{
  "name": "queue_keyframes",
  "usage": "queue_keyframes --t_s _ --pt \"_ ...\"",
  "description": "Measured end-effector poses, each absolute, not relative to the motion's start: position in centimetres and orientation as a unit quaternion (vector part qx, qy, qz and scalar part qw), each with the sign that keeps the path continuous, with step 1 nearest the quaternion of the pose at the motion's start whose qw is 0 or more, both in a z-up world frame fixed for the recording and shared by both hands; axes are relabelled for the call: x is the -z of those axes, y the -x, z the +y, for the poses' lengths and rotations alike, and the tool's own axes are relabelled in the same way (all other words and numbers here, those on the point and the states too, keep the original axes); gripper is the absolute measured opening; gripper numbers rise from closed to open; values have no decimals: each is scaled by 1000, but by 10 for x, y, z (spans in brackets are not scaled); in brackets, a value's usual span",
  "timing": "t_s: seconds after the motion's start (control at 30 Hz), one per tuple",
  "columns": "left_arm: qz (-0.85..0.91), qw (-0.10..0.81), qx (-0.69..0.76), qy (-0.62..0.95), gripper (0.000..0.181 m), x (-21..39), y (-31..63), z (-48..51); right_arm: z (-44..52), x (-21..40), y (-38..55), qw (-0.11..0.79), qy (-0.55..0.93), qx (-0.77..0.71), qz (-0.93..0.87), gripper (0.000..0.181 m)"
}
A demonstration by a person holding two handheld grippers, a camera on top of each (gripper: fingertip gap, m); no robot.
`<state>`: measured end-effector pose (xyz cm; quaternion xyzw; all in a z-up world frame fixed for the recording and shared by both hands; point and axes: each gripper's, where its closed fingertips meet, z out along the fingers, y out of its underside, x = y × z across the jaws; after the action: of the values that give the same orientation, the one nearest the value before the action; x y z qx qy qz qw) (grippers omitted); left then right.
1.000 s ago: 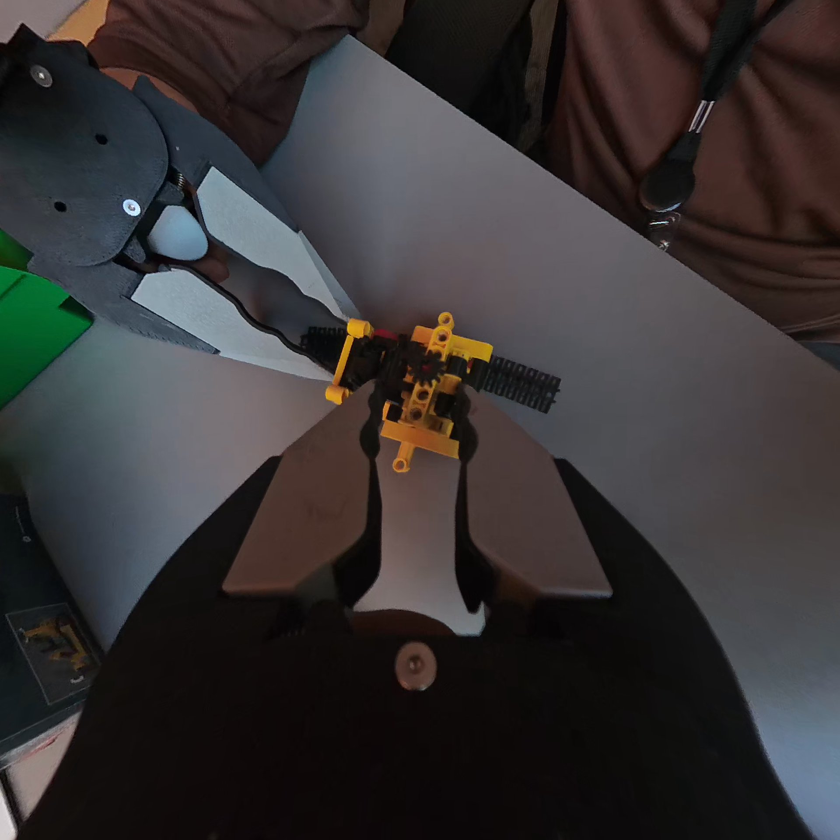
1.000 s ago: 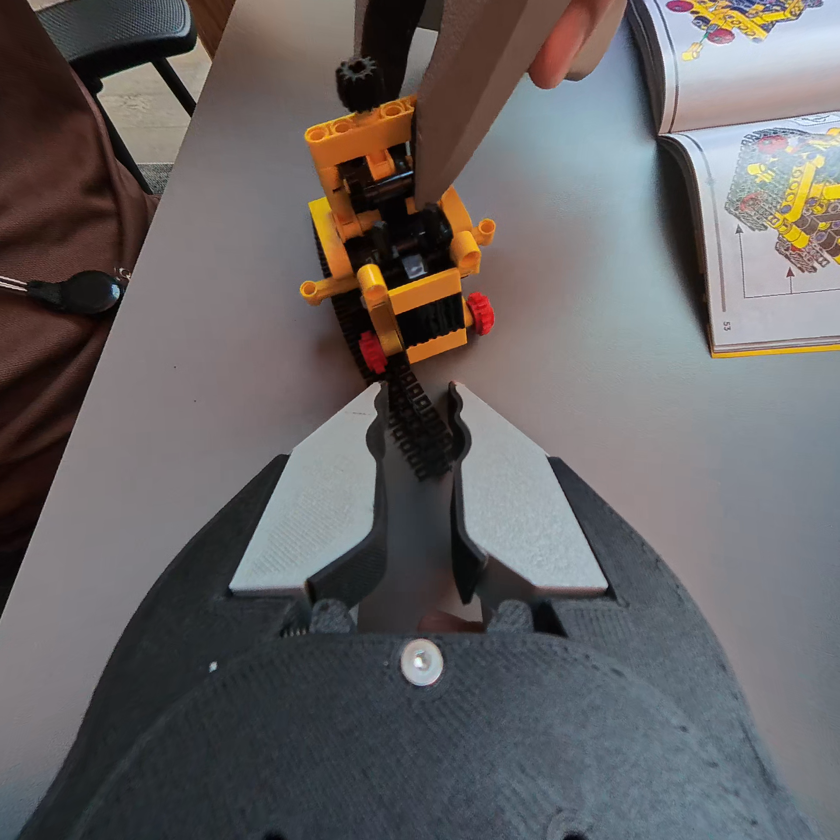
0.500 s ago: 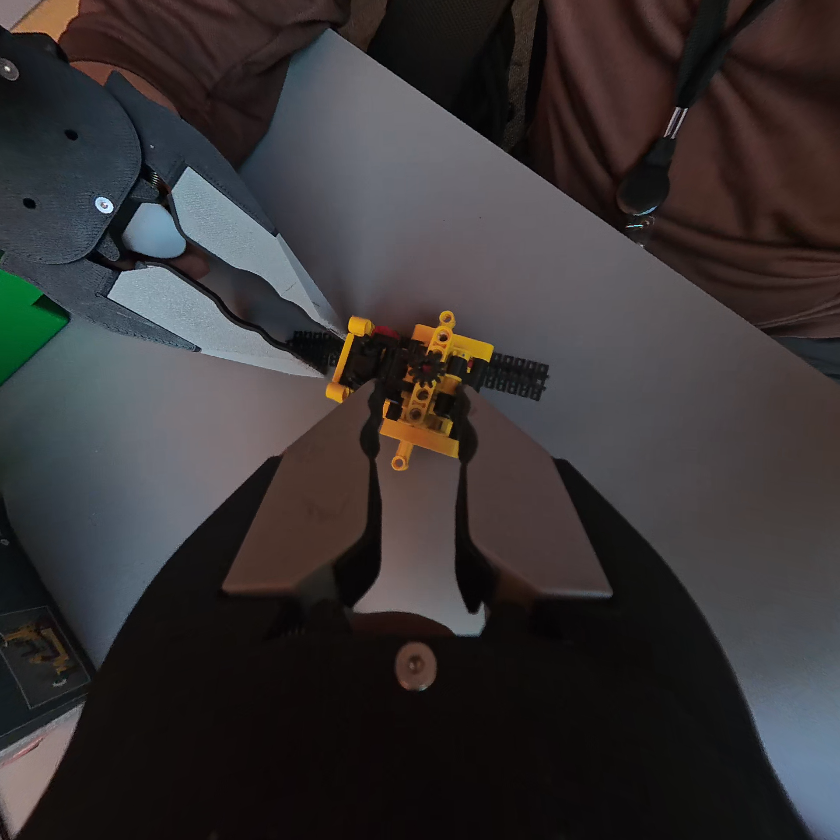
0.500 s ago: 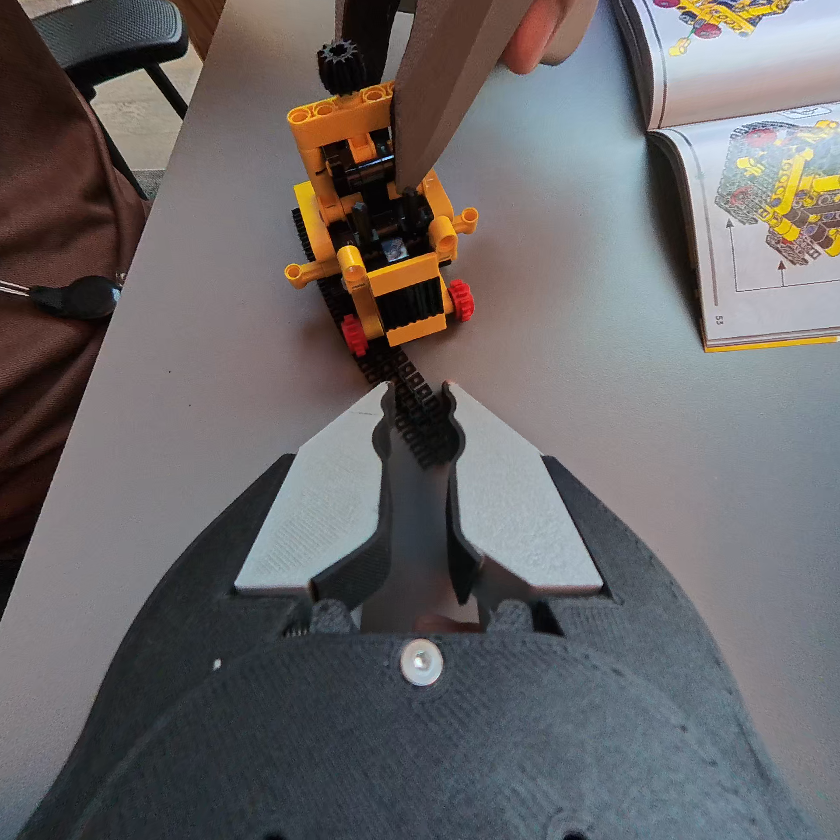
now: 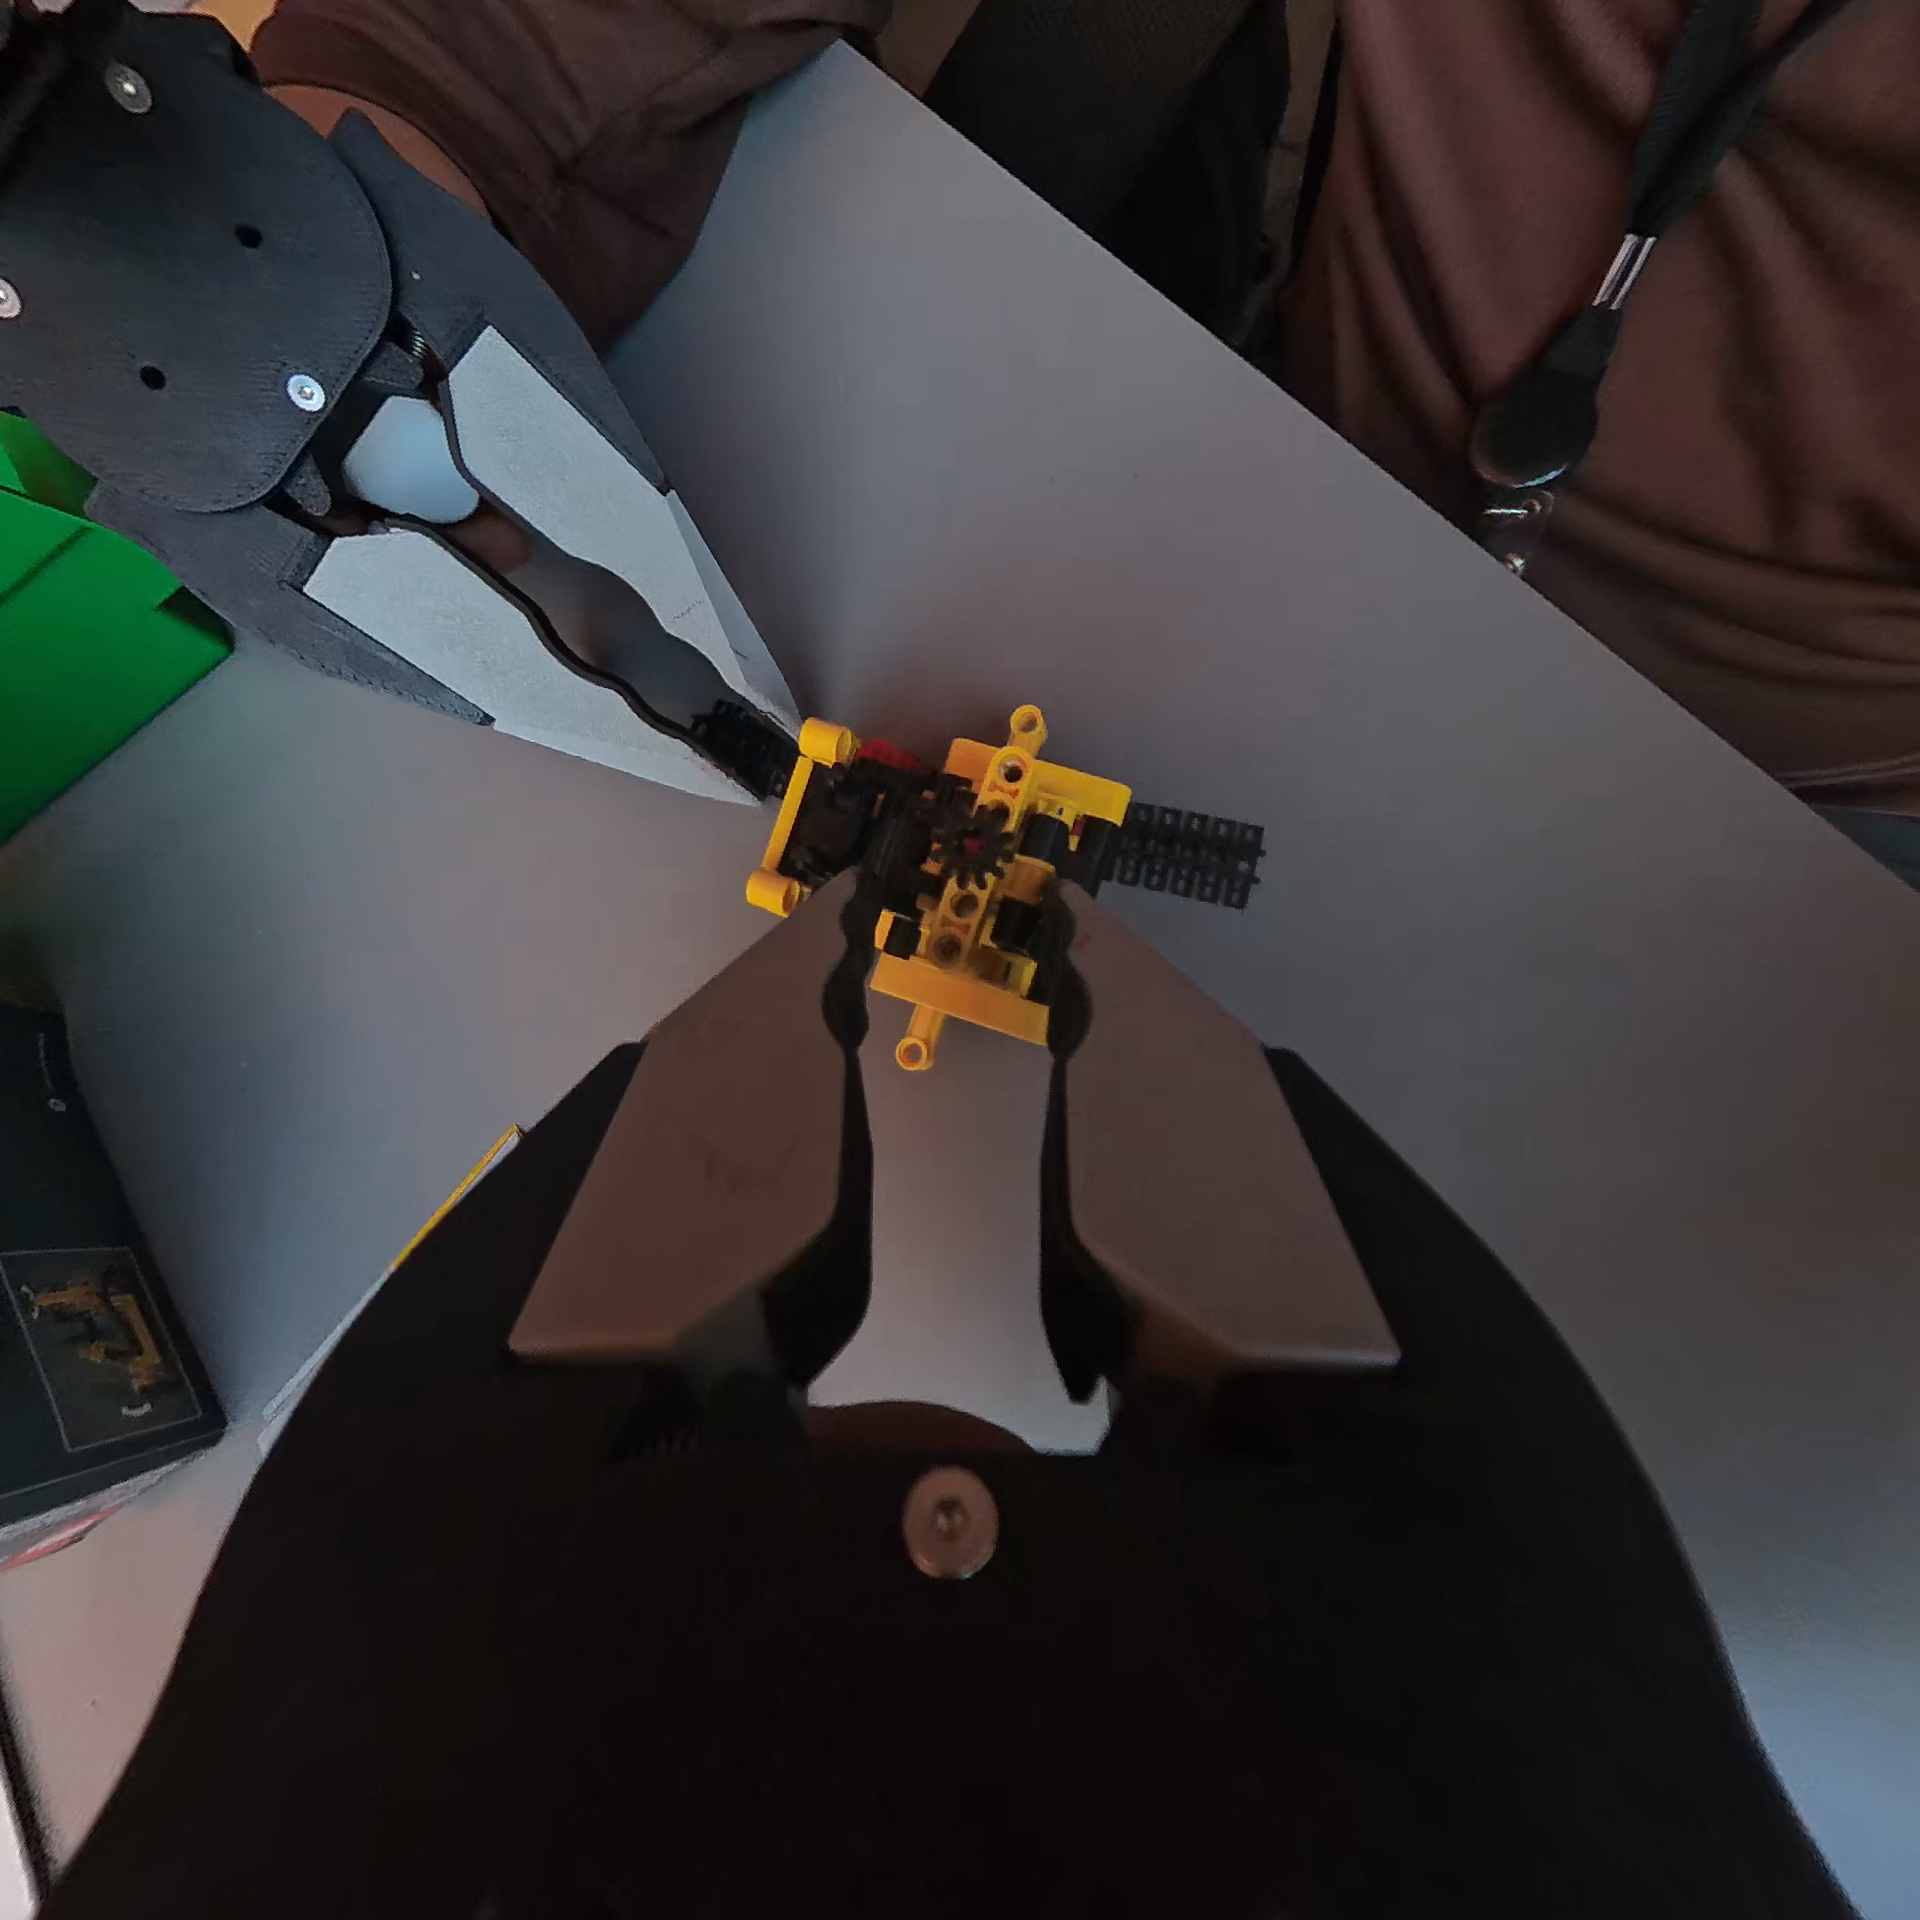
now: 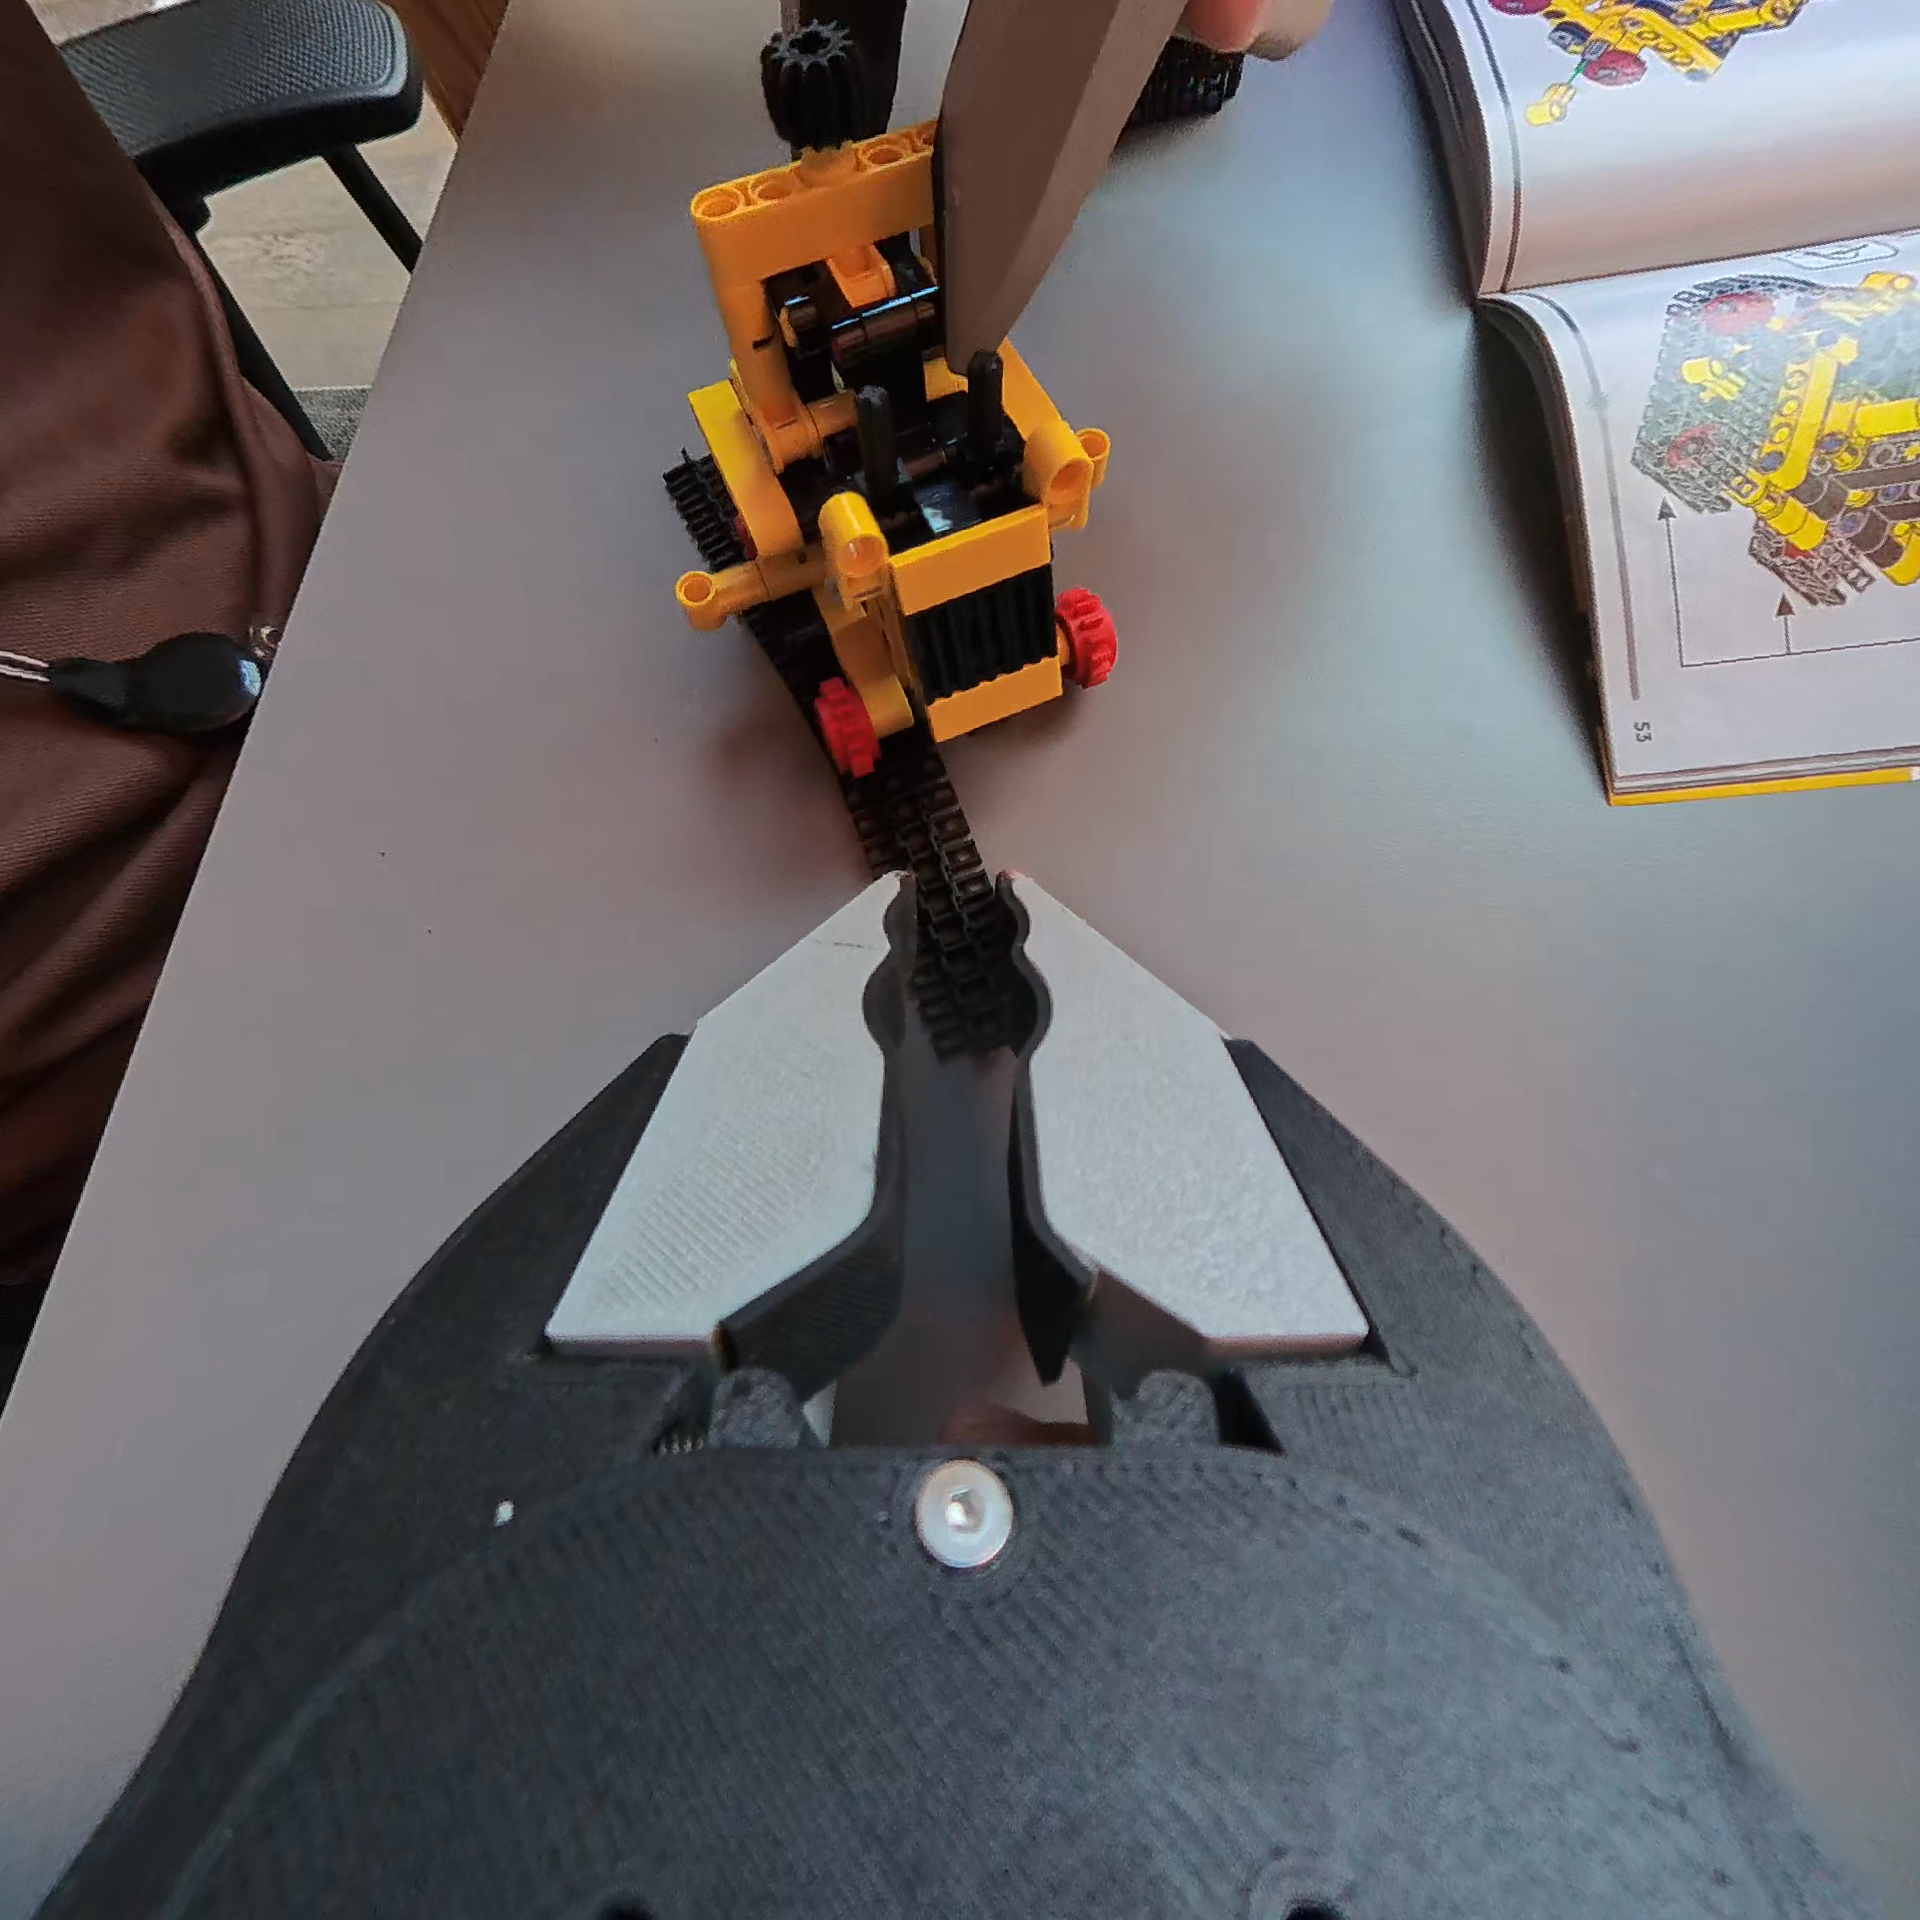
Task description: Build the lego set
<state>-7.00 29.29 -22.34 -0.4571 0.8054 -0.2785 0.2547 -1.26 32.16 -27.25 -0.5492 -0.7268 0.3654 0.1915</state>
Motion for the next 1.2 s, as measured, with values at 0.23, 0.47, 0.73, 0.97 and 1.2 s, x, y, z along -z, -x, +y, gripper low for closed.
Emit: queue_keyframes --t_s 0.23,0.47,0.73,0.97,1.2 --pt "795 270 275 468 29 220 73 295 321 272 13 190 548 -366 -728 14" --pt "794 276 287 460 29 221 70 291 321 272 14 191 548 -366 -727 14" --pt "795 277 290 455 29 220 64 287 321 272 14 193 548 -364 -728 13" --pt "797 269 282 461 29 222 62 286 321 272 14 192 547 -364 -729 14" --pt "793 275 257 479 29 223 65 284 320 272 14 196 545 -358 -732 14"
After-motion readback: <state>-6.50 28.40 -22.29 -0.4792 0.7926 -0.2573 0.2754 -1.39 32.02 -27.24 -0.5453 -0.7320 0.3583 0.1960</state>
